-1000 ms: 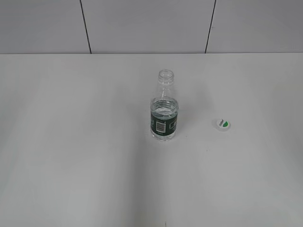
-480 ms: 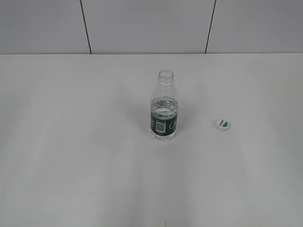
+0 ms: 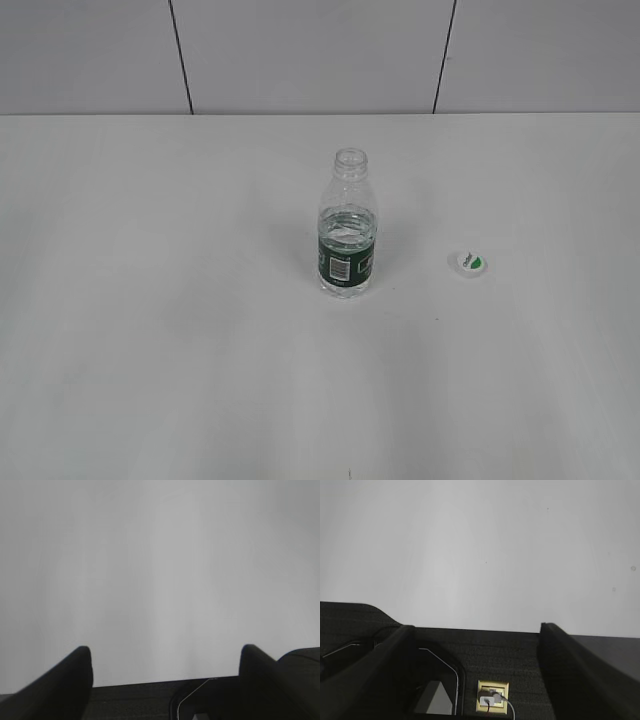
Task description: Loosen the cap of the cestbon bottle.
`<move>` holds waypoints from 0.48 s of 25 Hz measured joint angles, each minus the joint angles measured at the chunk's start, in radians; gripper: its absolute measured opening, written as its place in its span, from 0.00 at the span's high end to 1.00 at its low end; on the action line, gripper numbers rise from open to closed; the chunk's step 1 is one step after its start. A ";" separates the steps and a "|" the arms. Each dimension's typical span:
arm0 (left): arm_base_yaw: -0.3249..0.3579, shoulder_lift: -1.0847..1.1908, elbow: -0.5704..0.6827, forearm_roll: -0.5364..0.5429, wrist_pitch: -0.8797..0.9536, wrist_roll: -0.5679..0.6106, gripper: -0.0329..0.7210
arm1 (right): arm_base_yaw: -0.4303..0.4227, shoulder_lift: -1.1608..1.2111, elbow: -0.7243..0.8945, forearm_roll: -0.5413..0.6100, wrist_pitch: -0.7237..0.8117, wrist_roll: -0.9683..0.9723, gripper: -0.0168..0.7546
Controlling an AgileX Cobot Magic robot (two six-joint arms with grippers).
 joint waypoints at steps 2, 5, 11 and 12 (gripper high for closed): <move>0.000 -0.008 0.000 0.000 -0.007 0.000 0.25 | 0.000 -0.028 0.000 0.000 0.000 0.000 0.24; 0.000 -0.033 0.000 0.000 -0.010 0.000 0.25 | 0.000 -0.070 0.001 0.000 0.001 0.002 0.24; 0.000 -0.177 0.000 0.004 -0.011 0.000 0.25 | 0.000 -0.178 0.003 0.000 0.002 0.002 0.24; 0.000 -0.211 0.000 0.006 -0.011 0.000 0.25 | 0.000 -0.201 0.003 0.000 0.002 0.002 0.24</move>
